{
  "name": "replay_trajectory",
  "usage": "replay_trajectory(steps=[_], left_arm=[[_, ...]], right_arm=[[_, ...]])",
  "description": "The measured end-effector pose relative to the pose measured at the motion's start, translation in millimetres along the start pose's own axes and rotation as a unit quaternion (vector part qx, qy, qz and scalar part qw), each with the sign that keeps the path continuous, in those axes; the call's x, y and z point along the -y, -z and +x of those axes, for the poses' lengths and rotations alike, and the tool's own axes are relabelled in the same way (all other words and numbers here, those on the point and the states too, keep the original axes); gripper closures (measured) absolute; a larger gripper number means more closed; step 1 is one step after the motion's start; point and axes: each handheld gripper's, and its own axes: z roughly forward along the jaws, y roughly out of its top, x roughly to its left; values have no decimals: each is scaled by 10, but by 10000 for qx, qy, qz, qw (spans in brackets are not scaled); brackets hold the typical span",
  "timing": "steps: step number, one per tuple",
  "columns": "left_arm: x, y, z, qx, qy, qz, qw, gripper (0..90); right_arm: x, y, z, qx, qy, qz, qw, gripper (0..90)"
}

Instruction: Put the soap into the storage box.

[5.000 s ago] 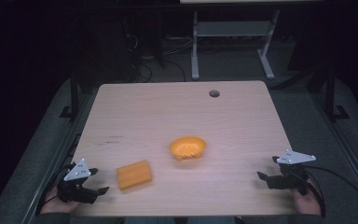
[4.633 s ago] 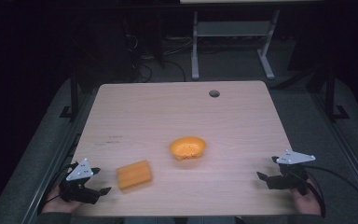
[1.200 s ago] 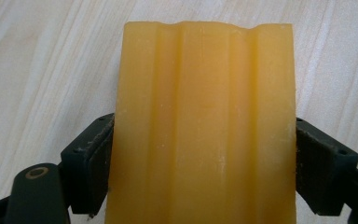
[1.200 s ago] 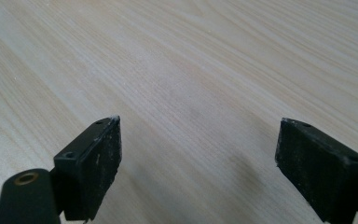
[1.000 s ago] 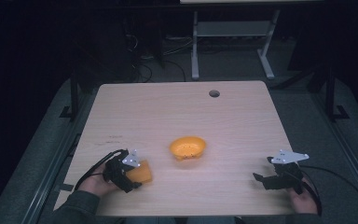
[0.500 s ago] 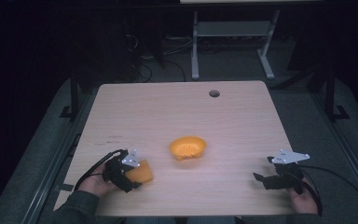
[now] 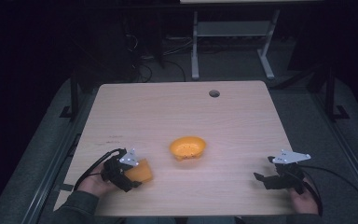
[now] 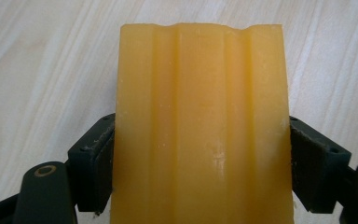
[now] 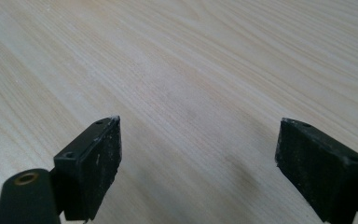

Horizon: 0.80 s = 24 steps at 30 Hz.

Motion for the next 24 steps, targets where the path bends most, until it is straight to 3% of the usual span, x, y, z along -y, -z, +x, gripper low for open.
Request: replay_trajectory(steps=[5, 14, 18, 22, 24], left_arm=[[-53, 25, 15, -54, 3, -81, 10000, 209], [-248, 14, 45, 30, -89, -50, 9999, 209], [-295, 17, 77, 43, -102, 16, 9999, 209], [-310, 56, 107, 111, -40, -86, 9999, 209], [-326, 80, 131, 84, -102, -77, 9999, 209]], right_arm=[[7, 14, 2, 11, -73, -52, 10000, 139], [31, 53, 2, 22, -104, -120, 9999, 140], [26, 58, 6, 11, -71, -157, 9999, 139], [22, 55, 12, -5, -67, -172, 9998, 140], [21, 54, 12, -4, -62, -173, 9998, 139]])
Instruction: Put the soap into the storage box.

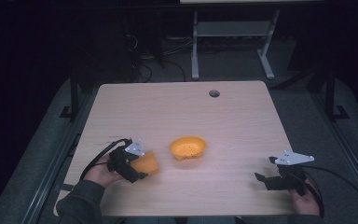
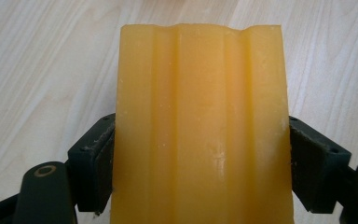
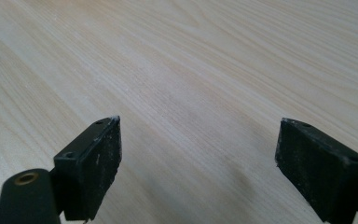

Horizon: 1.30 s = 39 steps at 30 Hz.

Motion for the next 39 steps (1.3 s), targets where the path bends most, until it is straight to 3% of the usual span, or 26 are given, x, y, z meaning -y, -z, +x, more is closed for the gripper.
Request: replay_trajectory(steps=[13, 20, 39], left_arm=[[-125, 127, 90, 21, -115, 67, 9999, 209], [-221, 167, 101, -6, -140, -57, 9999, 209], [-508, 240, 153, 8, -399, -59, 9992, 210]], right_arm=[[4, -1, 0, 7, -24, -2, 10000, 139], [4, 14, -8, 14, -24, -35, 10000, 139], [-4, 24, -21, 38, -32, -88, 9999, 139]])
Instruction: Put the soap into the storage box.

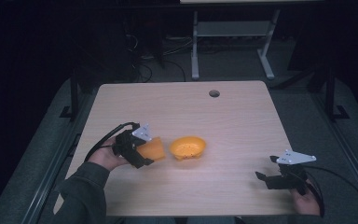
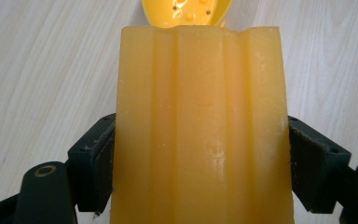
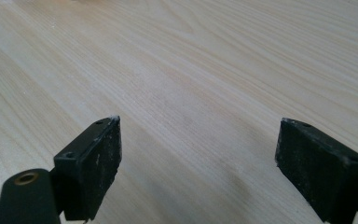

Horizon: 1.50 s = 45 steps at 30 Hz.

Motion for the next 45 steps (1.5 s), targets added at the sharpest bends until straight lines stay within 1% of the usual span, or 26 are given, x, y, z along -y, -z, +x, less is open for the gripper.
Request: replay_trajectory(steps=[2, 7, 11, 13, 14, 16, 17, 19, 21, 23, 27, 34, 38, 45], left_arm=[[-42, 4, 6, -24, -51, 1, 10000, 209], [-139, 8, 26, 40, -115, -15, 9999, 209], [-211, -4, 42, 35, -209, -7, 9998, 209], [-243, -7, 45, 60, -211, 1, 9998, 209], [-258, -12, 49, 44, -222, -33, 9997, 210], [-295, -20, 62, 76, -268, -21, 9996, 209], [-307, -27, 61, 77, -253, -28, 9996, 209], [-339, -33, 75, 88, -331, 22, 9994, 209], [-366, -58, 85, 133, -295, 20, 9995, 209], [-392, -72, 91, 115, -354, 70, 9993, 209], [-449, -96, 93, 153, -365, 20, 9992, 209], [-577, -145, 107, 184, -500, 77, 9985, 209], [-654, -175, 121, 198, -558, 47, 9982, 210], [-773, -269, 128, 272, -644, 85, 9975, 209]], right_arm=[[2, 4, -3, -8, 9, -10, 10000, 139], [1, 5, -2, -19, 7, -22, 10000, 139], [-2, 4, 0, -18, 35, -27, 10000, 139], [-1, 4, -1, -18, 33, -35, 10000, 139], [-1, 5, -2, -20, 26, -34, 10000, 139], [0, 7, -4, -14, 27, -45, 10000, 139], [1, 9, -5, -15, 24, -45, 10000, 140], [1, 10, -4, -14, 17, -41, 10000, 140], [-1, 8, -1, -13, 23, -51, 10000, 139], [-3, 9, 2, -13, 27, -40, 10000, 140], [-5, 9, 4, -9, 26, -43, 10000, 139], [-5, 16, -2, -15, 40, -37, 10000, 139], [-5, 22, -5, -11, 42, -64, 10000, 140], [-6, 29, -9, -10, 47, -82, 10000, 140]])
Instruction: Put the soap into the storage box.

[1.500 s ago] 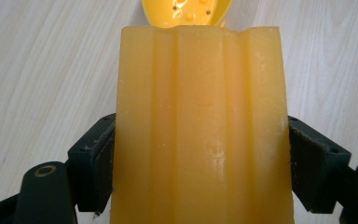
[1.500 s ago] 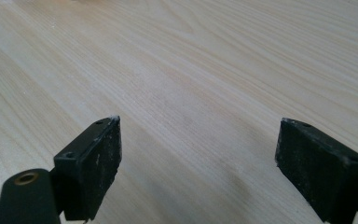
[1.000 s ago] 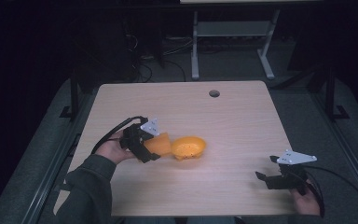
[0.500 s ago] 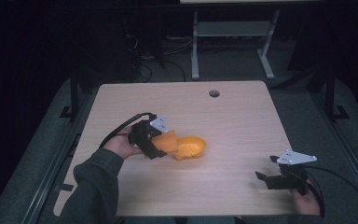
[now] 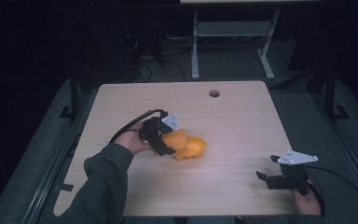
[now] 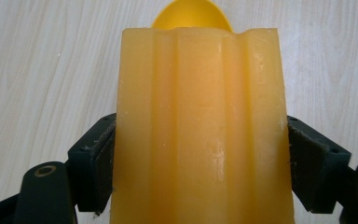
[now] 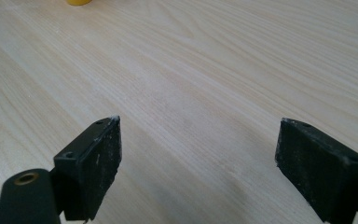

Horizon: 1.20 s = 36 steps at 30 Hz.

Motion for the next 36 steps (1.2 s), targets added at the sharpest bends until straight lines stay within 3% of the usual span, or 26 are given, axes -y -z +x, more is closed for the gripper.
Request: replay_trajectory(steps=[28, 36], left_arm=[[-362, -254, 61, 282, -267, -130, 9992, 210], [-415, -400, 70, 424, -312, -35, 9986, 209]], right_arm=[[-3, 6, -2, -7, 0, -38, 10000, 139], [-12, 0, 10, -23, 2, -33, 10000, 139]])
